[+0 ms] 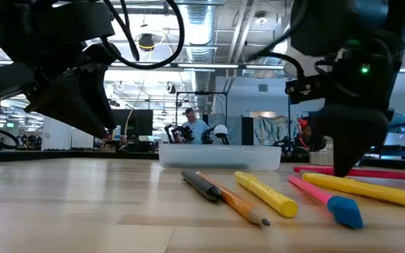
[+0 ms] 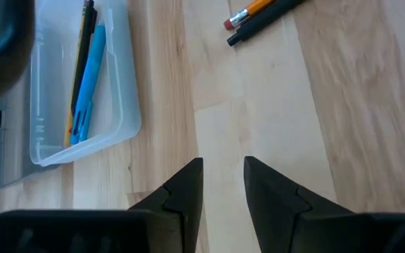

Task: Pick & place school supplies into a supply box
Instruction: Put the pink pen into the gray supply box

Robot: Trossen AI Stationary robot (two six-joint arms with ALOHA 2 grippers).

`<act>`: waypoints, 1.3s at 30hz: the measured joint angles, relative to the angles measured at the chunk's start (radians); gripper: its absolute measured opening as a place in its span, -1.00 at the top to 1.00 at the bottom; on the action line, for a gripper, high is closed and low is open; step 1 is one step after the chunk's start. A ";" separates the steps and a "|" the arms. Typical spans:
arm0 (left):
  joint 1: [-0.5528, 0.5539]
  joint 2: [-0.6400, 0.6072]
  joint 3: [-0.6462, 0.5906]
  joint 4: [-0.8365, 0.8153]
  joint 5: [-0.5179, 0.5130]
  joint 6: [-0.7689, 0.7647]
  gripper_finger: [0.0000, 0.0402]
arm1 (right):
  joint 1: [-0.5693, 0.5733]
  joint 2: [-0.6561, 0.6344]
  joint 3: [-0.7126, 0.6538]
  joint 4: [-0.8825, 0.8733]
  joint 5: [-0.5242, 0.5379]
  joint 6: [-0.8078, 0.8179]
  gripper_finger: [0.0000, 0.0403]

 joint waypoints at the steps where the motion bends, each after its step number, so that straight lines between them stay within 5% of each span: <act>1: 0.000 0.000 0.000 0.000 0.000 0.000 0.50 | 0.001 0.000 0.009 -0.005 0.010 0.001 0.92; 15: 0.000 0.000 0.000 -0.009 0.000 -0.024 0.50 | 0.036 -0.005 0.105 -0.108 0.167 -0.093 0.91; 27: 0.019 0.000 0.000 -0.057 -0.105 0.002 0.50 | -0.029 -0.007 0.176 -0.043 0.500 -0.392 0.90; 35: 0.048 0.000 0.000 -0.062 -0.106 0.002 0.50 | -0.221 -0.007 0.176 0.208 0.481 -0.702 0.90; 39: 0.048 0.000 0.000 -0.101 -0.106 -0.025 0.50 | -0.325 -0.007 0.176 0.340 0.326 -0.894 0.89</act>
